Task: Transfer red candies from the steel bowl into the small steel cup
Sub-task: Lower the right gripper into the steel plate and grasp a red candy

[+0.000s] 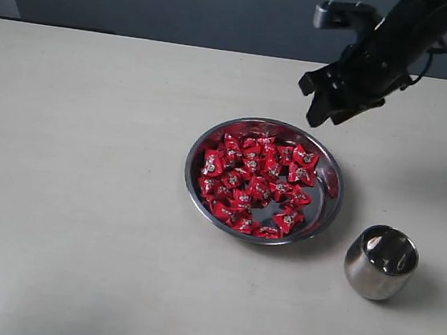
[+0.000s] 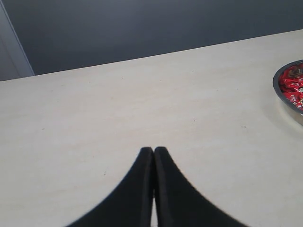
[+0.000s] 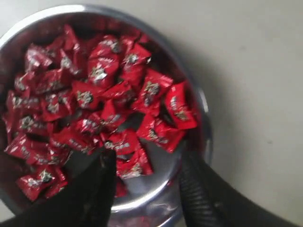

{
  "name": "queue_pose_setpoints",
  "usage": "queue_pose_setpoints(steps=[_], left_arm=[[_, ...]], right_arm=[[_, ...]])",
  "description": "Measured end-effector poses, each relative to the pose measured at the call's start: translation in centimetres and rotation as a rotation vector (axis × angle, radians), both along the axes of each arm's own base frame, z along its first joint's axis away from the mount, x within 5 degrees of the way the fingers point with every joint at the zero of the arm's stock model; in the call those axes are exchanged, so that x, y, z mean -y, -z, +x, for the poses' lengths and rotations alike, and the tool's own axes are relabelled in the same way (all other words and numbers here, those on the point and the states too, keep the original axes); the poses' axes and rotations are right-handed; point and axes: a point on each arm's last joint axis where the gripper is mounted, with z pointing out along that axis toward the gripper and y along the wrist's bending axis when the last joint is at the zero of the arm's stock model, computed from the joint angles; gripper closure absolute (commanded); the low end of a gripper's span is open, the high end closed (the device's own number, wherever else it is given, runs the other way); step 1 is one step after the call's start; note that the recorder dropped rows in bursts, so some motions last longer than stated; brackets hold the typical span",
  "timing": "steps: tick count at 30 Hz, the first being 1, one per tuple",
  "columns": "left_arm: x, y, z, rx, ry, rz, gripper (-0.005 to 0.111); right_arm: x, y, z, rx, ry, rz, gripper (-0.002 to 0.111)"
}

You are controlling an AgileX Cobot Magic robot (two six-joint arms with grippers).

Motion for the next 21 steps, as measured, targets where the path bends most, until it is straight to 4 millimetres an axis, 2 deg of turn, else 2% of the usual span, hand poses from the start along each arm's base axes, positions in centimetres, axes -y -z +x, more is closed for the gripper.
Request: queue_pose_setpoints(steps=[4,9,21], left_arm=[[0.0,0.0,0.0,0.000,0.000,0.000,0.106],[0.0,0.0,0.0,0.000,0.000,0.000,0.106],[0.0,0.0,0.0,0.000,0.000,0.000,0.106]], right_arm=[[-1.8,2.4,-0.2,-0.092,-0.056,-0.023,0.064],[-2.7,5.2,-0.4,-0.178,-0.085,-0.047,0.063],[-2.5,8.3,0.5,-0.173,-0.064,-0.103,0.063]])
